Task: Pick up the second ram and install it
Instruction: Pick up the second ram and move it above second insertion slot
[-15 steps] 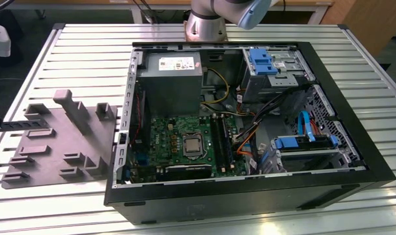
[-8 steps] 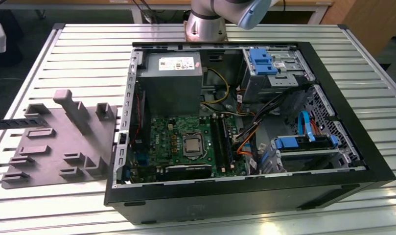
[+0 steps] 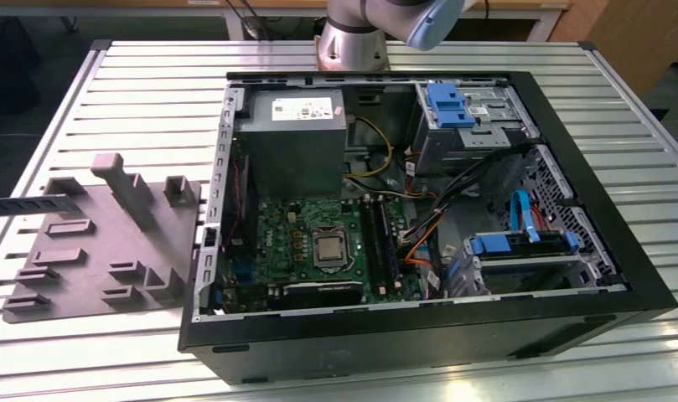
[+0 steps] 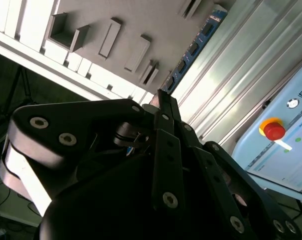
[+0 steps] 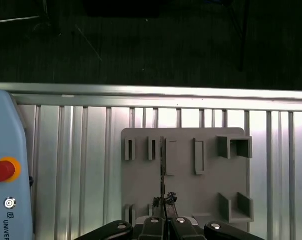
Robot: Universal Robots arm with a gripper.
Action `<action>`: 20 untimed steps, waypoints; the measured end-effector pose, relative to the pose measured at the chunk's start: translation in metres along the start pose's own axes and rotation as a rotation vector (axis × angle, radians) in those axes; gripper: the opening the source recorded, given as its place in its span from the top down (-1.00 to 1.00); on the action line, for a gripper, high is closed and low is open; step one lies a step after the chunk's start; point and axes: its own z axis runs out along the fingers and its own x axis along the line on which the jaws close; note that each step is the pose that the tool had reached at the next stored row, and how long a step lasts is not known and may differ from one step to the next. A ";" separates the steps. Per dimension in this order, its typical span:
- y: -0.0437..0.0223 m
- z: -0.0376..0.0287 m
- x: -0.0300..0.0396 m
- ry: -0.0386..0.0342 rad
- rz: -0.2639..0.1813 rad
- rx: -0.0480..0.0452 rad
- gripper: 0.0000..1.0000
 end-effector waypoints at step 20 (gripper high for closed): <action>0.0027 -0.0128 -0.0004 -0.0014 0.000 0.0023 0.77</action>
